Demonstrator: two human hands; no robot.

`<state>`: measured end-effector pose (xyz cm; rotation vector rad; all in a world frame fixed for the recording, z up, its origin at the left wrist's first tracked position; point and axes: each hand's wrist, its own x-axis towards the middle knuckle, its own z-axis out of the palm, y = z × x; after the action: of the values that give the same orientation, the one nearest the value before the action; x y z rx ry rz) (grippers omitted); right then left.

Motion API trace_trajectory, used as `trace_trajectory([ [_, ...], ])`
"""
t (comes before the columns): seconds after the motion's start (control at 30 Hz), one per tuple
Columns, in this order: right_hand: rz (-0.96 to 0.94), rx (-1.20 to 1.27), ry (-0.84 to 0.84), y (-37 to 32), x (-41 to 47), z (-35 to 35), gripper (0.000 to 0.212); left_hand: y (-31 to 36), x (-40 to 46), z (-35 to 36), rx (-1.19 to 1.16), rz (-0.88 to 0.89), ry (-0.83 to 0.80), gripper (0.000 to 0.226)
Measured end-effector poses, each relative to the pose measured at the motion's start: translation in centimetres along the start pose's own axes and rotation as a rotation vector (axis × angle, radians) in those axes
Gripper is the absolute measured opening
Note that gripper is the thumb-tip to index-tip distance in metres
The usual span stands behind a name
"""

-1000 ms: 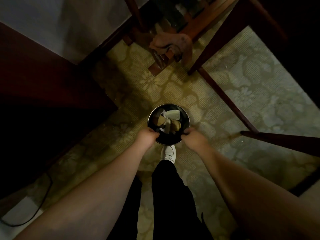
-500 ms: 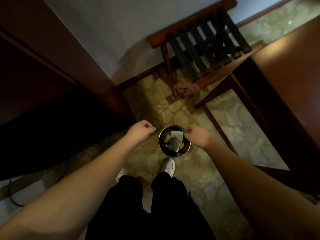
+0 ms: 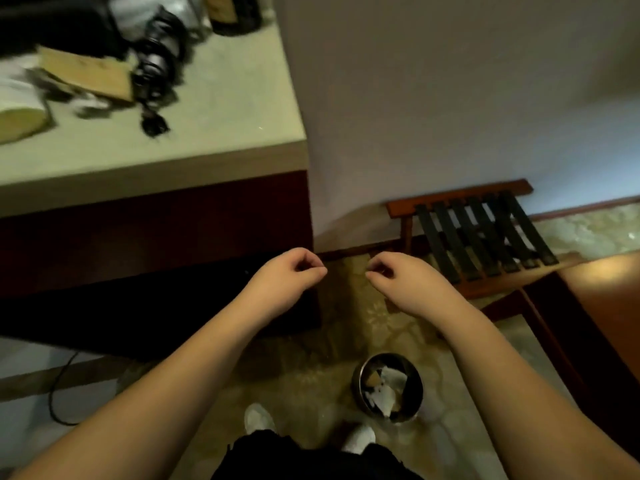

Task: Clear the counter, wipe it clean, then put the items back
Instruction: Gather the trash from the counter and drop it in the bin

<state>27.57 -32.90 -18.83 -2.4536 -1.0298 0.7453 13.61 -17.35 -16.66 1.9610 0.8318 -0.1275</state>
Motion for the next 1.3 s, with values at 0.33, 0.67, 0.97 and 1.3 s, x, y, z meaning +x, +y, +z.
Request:
trace_trajectory([
  [0.33, -0.391, -0.093, 0.094, -17.6, 0.4, -5.3, 0.023, -0.6, -8.0, -15.4, -0.080, 0.137, 0.349, 0.005],
  [0.67, -0.699, -0.178, 0.257, -32.6, 5.6, -6.6, 0.027, -4.4, -10.2, -30.1, 0.012, 0.144, 0.855, 0.008],
  [0.97, -0.530, -0.457, 0.273, -40.0, 15.3, -4.8, 0.064, -6.2, -2.9, -36.6, 0.358, 0.048, 0.838, 0.033],
  [1.3, -0.438, -0.436, 0.299, -41.1, 16.8, -3.1, 0.044, -5.0, 0.7, -39.9, 0.628, 0.096, 0.489, 0.061],
])
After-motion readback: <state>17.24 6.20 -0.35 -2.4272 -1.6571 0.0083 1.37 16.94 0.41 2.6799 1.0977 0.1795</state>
